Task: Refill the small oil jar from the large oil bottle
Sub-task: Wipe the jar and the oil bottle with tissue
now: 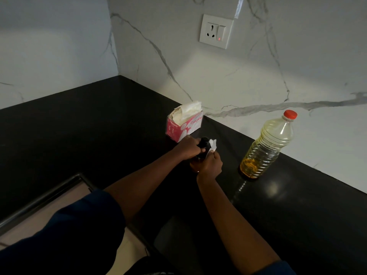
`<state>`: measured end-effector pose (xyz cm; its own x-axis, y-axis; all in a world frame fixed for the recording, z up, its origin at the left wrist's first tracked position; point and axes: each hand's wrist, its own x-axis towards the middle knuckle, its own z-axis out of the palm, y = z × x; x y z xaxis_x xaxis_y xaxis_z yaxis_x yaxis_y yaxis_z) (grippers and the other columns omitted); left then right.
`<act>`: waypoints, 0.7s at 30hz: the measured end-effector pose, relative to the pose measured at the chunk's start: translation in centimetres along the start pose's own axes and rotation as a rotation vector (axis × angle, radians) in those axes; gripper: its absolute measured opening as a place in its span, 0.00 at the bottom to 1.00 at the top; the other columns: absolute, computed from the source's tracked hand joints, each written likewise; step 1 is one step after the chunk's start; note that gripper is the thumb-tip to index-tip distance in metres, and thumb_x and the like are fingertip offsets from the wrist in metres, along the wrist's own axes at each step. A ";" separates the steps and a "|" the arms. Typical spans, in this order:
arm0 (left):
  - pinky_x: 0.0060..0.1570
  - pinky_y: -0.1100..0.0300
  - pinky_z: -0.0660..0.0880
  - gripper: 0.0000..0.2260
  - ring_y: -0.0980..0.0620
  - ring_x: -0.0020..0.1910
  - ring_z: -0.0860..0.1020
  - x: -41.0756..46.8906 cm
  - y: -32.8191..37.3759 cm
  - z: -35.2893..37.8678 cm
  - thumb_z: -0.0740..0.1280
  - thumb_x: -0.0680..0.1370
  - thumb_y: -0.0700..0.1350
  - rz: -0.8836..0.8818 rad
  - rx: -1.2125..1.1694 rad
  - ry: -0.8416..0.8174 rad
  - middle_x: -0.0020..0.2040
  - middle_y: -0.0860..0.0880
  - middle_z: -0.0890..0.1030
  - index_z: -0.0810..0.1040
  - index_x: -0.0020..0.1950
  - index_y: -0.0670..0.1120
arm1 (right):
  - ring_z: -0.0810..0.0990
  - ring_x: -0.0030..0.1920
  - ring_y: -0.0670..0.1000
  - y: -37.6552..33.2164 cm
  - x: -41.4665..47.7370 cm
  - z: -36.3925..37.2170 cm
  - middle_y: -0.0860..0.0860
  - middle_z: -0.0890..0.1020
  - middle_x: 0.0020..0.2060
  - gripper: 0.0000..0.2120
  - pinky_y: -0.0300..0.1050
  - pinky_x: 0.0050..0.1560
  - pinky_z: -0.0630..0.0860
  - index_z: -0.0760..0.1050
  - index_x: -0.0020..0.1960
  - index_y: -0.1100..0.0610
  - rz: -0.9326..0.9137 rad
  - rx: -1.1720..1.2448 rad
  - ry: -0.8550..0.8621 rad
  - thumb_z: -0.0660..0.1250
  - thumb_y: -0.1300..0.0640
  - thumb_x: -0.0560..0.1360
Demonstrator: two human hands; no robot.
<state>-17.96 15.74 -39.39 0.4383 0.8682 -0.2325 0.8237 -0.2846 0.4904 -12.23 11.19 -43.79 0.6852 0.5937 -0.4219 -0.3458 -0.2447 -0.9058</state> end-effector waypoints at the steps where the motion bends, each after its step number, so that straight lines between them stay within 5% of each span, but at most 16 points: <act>1: 0.62 0.55 0.68 0.20 0.44 0.64 0.71 0.0 0.0 0.1 0.60 0.80 0.49 0.002 0.029 0.006 0.67 0.39 0.68 0.66 0.71 0.45 | 0.79 0.42 0.48 -0.3 0.3 -0.3 0.54 0.78 0.52 0.13 0.38 0.35 0.76 0.74 0.58 0.59 0.004 -0.027 -0.009 0.54 0.58 0.81; 5: 0.63 0.54 0.67 0.17 0.46 0.65 0.70 0.2 0.1 -0.2 0.59 0.80 0.45 0.007 0.070 -0.043 0.67 0.40 0.68 0.68 0.68 0.43 | 0.76 0.47 0.49 -0.3 0.8 -0.7 0.55 0.78 0.55 0.11 0.32 0.32 0.71 0.73 0.58 0.62 0.039 -0.089 -0.014 0.56 0.61 0.80; 11: 0.66 0.51 0.65 0.24 0.42 0.68 0.67 0.3 -0.3 -0.4 0.60 0.80 0.45 0.016 0.051 -0.067 0.70 0.39 0.64 0.58 0.75 0.47 | 0.76 0.36 0.46 1.5 -0.2 -0.7 0.54 0.80 0.47 0.11 0.38 0.34 0.72 0.77 0.51 0.59 0.134 0.024 0.041 0.56 0.62 0.78; 17: 0.65 0.53 0.66 0.20 0.44 0.67 0.68 0.7 -0.4 -0.6 0.61 0.79 0.45 0.026 0.058 -0.071 0.67 0.41 0.71 0.66 0.71 0.43 | 0.78 0.40 0.46 0.8 -0.8 0.4 0.53 0.82 0.51 0.13 0.37 0.33 0.70 0.77 0.60 0.57 0.052 0.078 0.068 0.60 0.58 0.78; 21: 0.61 0.55 0.68 0.21 0.44 0.63 0.72 0.8 -0.3 -0.4 0.62 0.79 0.50 0.038 0.115 -0.005 0.62 0.40 0.74 0.69 0.69 0.42 | 0.76 0.39 0.46 0.0 0.1 0.1 0.53 0.80 0.46 0.11 0.38 0.35 0.71 0.78 0.51 0.58 0.049 0.034 0.050 0.58 0.59 0.78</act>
<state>-17.97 16.71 -39.42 0.4713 0.8541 -0.2200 0.8422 -0.3617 0.3997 -12.23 11.35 -43.81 0.6979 0.5421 -0.4681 -0.4010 -0.2458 -0.8825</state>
